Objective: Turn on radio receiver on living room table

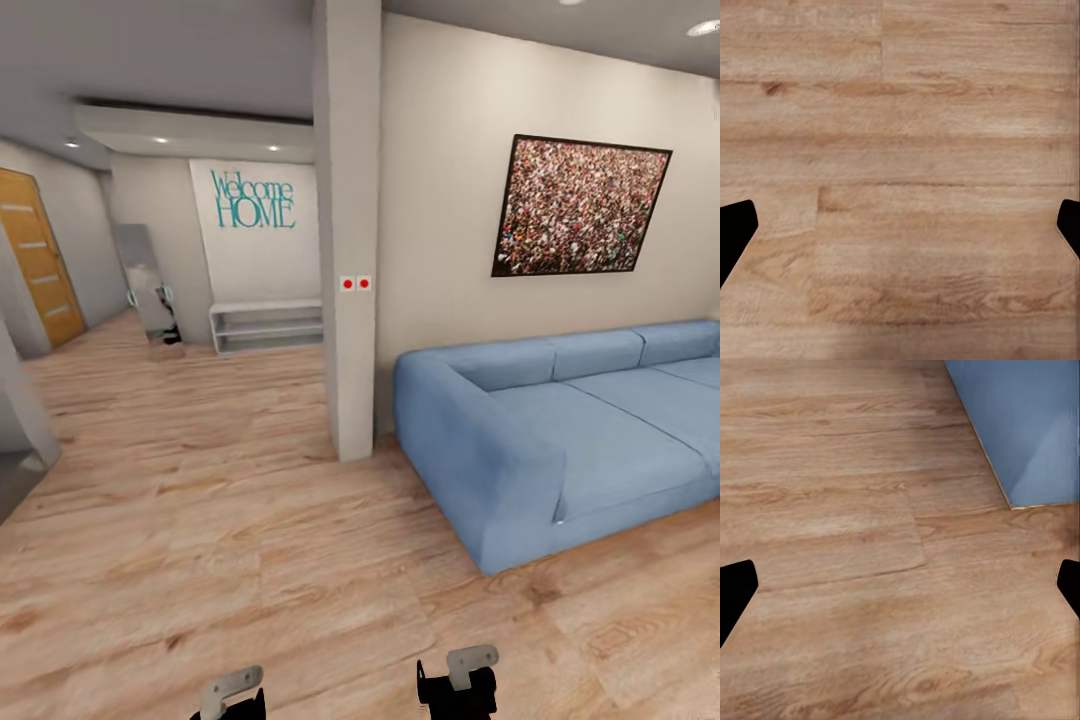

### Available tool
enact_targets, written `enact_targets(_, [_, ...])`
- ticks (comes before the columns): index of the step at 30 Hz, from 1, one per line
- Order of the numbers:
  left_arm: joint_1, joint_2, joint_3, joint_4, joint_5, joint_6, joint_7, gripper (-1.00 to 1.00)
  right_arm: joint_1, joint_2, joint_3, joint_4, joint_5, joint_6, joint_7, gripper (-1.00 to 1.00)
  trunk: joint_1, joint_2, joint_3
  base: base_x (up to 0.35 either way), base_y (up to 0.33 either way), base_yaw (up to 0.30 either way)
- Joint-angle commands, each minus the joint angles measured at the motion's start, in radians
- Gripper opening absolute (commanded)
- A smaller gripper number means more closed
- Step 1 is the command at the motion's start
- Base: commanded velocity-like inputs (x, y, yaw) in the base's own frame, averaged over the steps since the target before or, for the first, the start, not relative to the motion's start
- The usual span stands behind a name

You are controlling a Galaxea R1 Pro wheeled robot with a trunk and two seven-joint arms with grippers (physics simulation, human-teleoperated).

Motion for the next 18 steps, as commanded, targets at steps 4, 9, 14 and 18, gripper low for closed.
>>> enact_targets(4, [0.0,0.0,0.0,0.0,0.0,0.0,0.0,1.0,0.0,0.0,0.0,0.0,0.0,0.0,0.0,1.0,0.0,0.0,0.0,0.336,0.086,-0.277])
enact_targets(9, [0.0,0.0,0.0,0.0,0.0,0.0,0.0,1.0,0.0,0.0,0.0,0.0,0.0,0.0,0.0,1.0,0.0,0.0,0.0,0.336,0.092,-0.277])
enact_targets(14, [0.0,0.0,0.0,0.0,0.0,0.0,0.0,1.0,0.0,0.0,0.0,0.0,0.0,0.0,0.0,1.0,0.0,0.0,0.0,0.335,0.089,-0.277])
enact_targets(18, [0.0,0.0,0.0,0.0,0.0,0.0,0.0,1.0,0.0,0.0,0.0,0.0,0.0,0.0,0.0,1.0,0.0,0.0,0.0,0.335,0.081,-0.277])
